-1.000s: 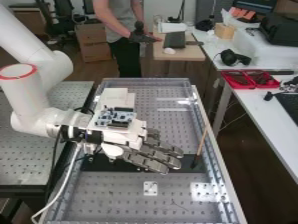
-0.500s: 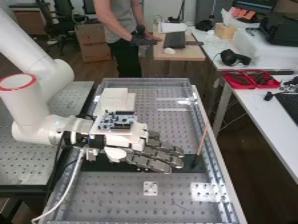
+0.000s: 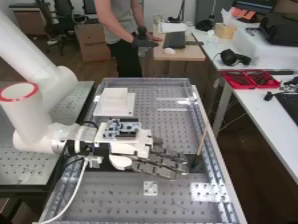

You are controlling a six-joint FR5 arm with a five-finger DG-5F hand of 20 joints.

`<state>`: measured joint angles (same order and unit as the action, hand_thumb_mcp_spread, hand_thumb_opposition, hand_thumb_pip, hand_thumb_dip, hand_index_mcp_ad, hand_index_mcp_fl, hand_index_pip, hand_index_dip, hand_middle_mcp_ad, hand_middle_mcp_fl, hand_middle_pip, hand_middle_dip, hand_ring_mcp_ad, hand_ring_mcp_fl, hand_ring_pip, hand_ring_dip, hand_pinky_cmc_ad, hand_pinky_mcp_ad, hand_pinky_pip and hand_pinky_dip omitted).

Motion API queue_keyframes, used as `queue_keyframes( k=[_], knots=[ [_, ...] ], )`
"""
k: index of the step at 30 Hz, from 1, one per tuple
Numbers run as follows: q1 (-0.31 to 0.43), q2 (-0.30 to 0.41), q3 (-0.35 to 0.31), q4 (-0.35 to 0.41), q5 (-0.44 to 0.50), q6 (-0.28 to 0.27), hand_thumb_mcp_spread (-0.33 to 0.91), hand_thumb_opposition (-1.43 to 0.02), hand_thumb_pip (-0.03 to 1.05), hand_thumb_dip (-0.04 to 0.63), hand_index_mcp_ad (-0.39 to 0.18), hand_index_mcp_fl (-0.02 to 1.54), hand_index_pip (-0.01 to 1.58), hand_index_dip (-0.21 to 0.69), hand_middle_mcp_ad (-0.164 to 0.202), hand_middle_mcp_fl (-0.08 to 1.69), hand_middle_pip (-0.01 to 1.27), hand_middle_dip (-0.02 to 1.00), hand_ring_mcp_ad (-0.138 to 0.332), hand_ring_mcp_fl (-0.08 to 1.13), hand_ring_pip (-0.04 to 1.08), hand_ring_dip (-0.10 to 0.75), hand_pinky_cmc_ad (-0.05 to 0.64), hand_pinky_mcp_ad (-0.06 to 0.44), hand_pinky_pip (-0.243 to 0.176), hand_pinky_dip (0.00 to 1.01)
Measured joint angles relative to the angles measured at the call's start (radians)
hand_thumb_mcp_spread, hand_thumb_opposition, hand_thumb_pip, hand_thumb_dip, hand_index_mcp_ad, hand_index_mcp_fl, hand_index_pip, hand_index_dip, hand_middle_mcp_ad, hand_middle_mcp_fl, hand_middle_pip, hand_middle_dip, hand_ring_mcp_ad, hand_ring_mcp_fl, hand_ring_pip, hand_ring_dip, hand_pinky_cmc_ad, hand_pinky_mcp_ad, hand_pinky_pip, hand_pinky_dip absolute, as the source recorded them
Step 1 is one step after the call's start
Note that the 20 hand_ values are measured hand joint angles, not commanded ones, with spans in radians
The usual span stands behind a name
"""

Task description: Grab the pcb board and place it in the clear container

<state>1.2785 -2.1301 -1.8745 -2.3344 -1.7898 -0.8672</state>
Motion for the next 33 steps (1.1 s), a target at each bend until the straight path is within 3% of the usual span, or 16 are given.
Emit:
queue_keyframes(
  k=[3, 33],
  knots=[
    [-0.004, -0.005, 0.007, -0.004, -0.01, 0.001, 0.69, -0.83, 0.39, 0.236, -0.202, 0.25, 1.56, 0.164, 0.051, 0.1, 0.14, 0.17, 0.152, 0.05, 0.1, 0.059, 0.316, 0.136, -0.058, 0.2],
    [-0.007, -0.013, 0.025, -0.03, -0.045, 0.007, 0.68, -0.83, 0.38, 0.239, -0.202, 0.25, 1.5, 0.154, 0.049, 0.11, 0.14, 0.19, 0.152, 0.06, 0.1, 0.073, 0.328, 0.136, -0.058, 0.2]
  ],
)
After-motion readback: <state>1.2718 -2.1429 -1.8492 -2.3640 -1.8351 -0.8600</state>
